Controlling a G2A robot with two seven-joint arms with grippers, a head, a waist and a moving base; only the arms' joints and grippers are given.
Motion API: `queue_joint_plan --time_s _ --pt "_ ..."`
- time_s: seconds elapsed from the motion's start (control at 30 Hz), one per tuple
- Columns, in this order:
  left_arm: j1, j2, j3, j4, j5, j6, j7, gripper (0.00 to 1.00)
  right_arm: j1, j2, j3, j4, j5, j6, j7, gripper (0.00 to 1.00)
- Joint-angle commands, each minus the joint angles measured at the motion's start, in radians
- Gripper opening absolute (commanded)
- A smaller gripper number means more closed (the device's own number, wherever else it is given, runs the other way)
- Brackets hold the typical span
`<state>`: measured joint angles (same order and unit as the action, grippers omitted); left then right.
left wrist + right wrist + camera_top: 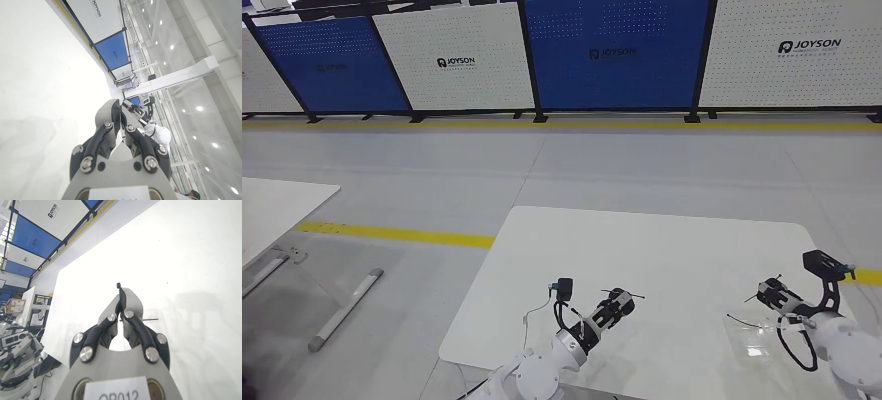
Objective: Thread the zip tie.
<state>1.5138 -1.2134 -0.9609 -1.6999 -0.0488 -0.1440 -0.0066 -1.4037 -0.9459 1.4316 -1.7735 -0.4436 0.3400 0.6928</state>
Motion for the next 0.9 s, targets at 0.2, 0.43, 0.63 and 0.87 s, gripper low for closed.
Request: queue_joint_plan --time_s 0.2,0.43,0.63,0.87 --pt "0.000 0.000 0.000 0.000 0.000 0.000 0.000 0.00 0.000 0.000 0.000 0.000 0.000 0.000 0.000 0.00" --pt "-0.002 0.000 0.001 -0.001 0.010 0.000 0.002 0.00 0.000 0.000 0.000 0.000 0.000 0.000 0.000 0.00" --pt "-0.015 -0.008 0.060 0.013 0.175 0.018 0.046 0.00 0.000 0.000 0.000 0.000 0.000 0.000 0.000 0.00" --pt "-0.045 -0.027 0.124 0.056 0.190 0.055 0.059 0.00 0.000 0.000 0.000 0.000 0.000 0.000 0.000 0.00"
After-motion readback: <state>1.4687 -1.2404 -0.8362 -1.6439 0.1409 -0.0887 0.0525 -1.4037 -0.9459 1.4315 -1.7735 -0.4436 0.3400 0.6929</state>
